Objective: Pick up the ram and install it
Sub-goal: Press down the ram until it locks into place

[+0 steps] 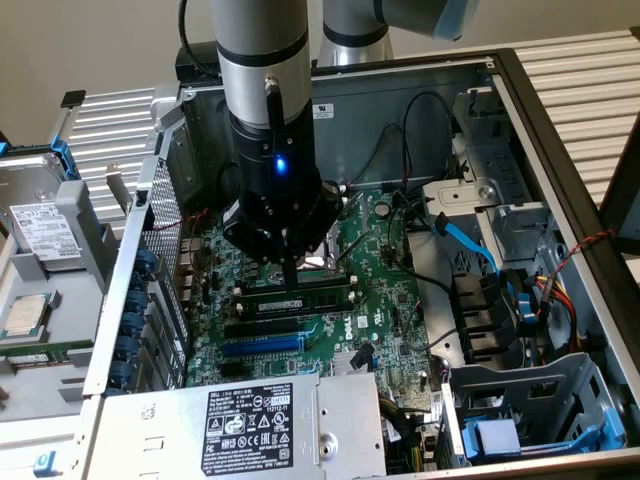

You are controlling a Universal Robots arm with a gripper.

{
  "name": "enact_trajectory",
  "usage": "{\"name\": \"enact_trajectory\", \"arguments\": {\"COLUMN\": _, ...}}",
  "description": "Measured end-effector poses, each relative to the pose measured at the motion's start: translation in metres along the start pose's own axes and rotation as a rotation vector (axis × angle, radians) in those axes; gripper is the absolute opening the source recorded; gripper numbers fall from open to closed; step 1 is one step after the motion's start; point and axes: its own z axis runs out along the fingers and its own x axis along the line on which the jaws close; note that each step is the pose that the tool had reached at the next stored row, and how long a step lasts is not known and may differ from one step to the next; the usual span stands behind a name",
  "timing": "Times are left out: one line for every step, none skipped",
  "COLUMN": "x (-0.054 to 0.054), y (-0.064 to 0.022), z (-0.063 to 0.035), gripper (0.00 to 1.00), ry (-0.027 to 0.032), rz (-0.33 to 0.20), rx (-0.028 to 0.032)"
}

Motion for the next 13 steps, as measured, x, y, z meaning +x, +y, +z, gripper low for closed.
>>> {"name": "enact_trajectory", "arguments": {"x": 0.0000, "y": 0.0000, "z": 0.0000, "gripper": 0.10, "ry": 0.0003, "rz": 0.015, "rx": -0.0001}}
{"name": "enact_trajectory", "arguments": {"x": 0.0000, "y": 0.0000, "z": 0.0000, "gripper": 0.10, "ry": 0.0007, "rz": 0.031, "rx": -0.0001}}
{"name": "enact_trajectory", "arguments": {"x": 0.0000, "y": 0.0000, "z": 0.0000, "gripper": 0.10, "ry": 0.0010, "rz": 0.046, "rx": -0.0002}}
{"name": "enact_trajectory", "arguments": {"x": 0.0000, "y": 0.0000, "z": 0.0000, "gripper": 0.10, "ry": 0.0014, "rz": 0.061, "rx": -0.0003}}
{"name": "enact_trajectory", "arguments": {"x": 0.0000, "y": 0.0000, "z": 0.0000, "gripper": 0.10, "ry": 0.0017, "rz": 0.077, "rx": -0.0003}}
{"name": "enact_trajectory", "arguments": {"x": 0.0000, "y": 0.0000, "z": 0.0000, "gripper": 0.10, "ry": 0.0021, "rz": 0.091, "rx": -0.0003}}
{"name": "enact_trajectory", "arguments": {"x": 0.0000, "y": 0.0000, "z": 0.0000, "gripper": 0.10, "ry": 0.0024, "rz": 0.107, "rx": -0.0004}}
{"name": "enact_trajectory", "arguments": {"x": 0.0000, "y": 0.0000, "z": 0.0000, "gripper": 0.10, "ry": 0.0028, "rz": 0.122, "rx": -0.0005}}
{"name": "enact_trajectory", "arguments": {"x": 0.0000, "y": 0.0000, "z": 0.0000, "gripper": 0.10, "ry": 0.0031, "rz": 0.136, "rx": -0.0005}}
{"name": "enact_trajectory", "arguments": {"x": 0.0000, "y": 0.0000, "z": 0.0000, "gripper": 0.10, "ry": 0.0033, "rz": 0.149, "rx": -0.0006}}
{"name": "enact_trajectory", "arguments": {"x": 0.0000, "y": 0.0000, "z": 0.0000, "gripper": 0.10, "ry": 0.0035, "rz": 0.157, "rx": -0.0007}}
{"name": "enact_trajectory", "arguments": {"x": 0.0000, "y": 0.0000, "z": 0.0000, "gripper": 0.10, "ry": 0.0036, "rz": 0.162, "rx": -0.0007}}
{"name": "enact_trajectory", "arguments": {"x": 0.0000, "y": 0.0000, "z": 0.0000, "gripper": 0.10, "ry": 0.0037, "rz": 0.166, "rx": -0.0007}}
